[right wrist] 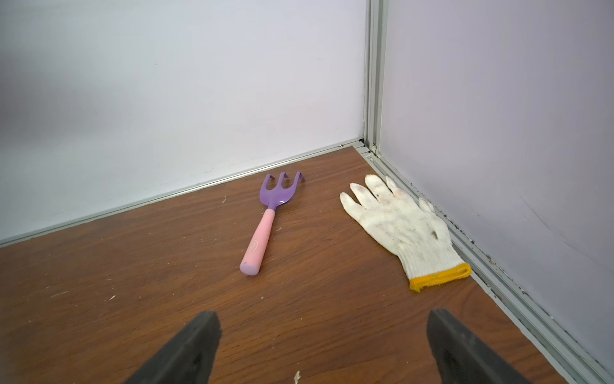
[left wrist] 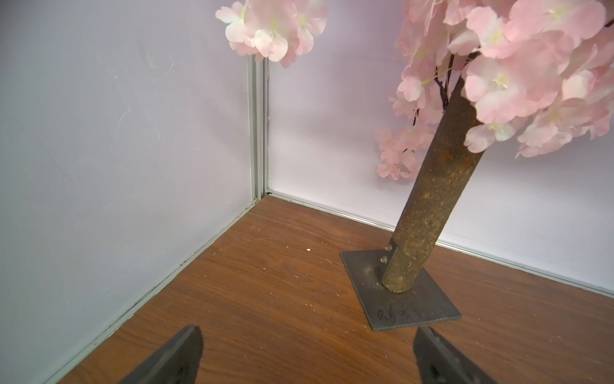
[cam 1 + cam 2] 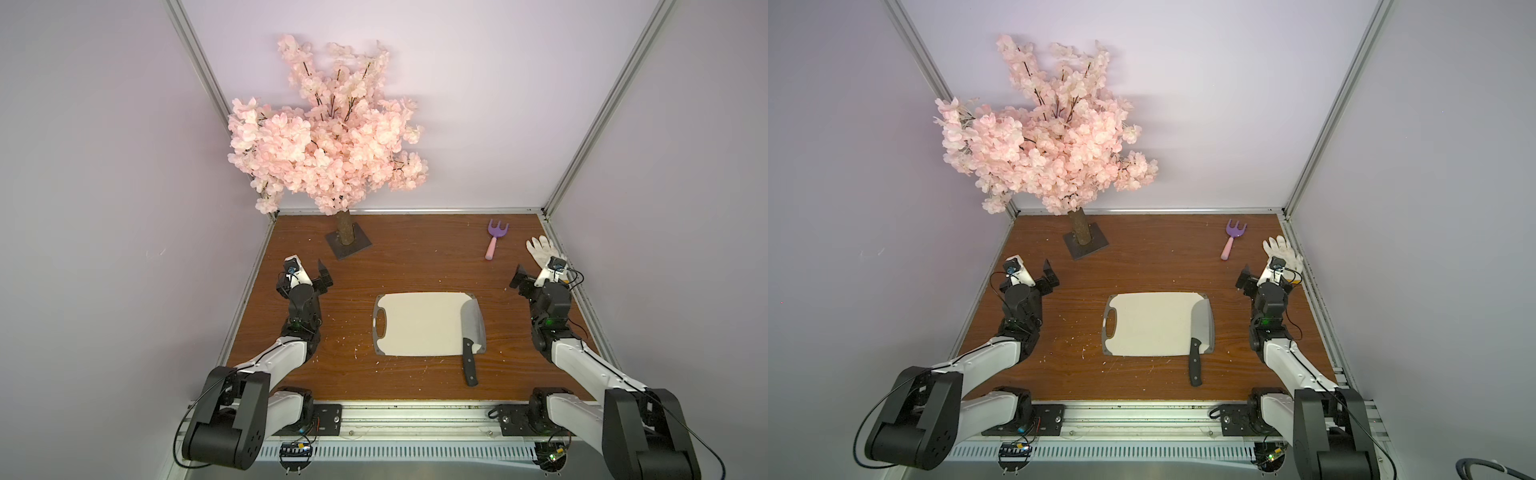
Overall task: Align the knife with the edge of the cutting board
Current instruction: Reset both arms
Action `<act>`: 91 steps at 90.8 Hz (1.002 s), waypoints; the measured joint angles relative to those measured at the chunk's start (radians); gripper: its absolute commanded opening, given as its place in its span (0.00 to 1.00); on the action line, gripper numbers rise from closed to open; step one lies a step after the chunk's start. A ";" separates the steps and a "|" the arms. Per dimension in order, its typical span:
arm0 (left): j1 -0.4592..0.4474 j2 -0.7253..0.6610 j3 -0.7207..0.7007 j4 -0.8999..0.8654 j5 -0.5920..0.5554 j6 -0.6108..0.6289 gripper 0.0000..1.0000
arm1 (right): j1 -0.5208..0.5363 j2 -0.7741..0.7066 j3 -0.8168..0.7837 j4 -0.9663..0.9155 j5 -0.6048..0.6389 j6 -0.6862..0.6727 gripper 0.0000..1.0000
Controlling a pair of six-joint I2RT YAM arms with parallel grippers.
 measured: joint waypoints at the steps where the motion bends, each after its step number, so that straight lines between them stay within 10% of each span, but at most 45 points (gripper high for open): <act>1: 0.002 0.001 0.000 0.003 0.002 0.004 0.99 | 0.000 0.003 0.000 0.004 -0.003 -0.002 0.99; 91: 0.075 0.120 -0.055 0.124 0.248 0.104 0.99 | -0.010 0.169 -0.122 0.341 -0.055 -0.093 0.99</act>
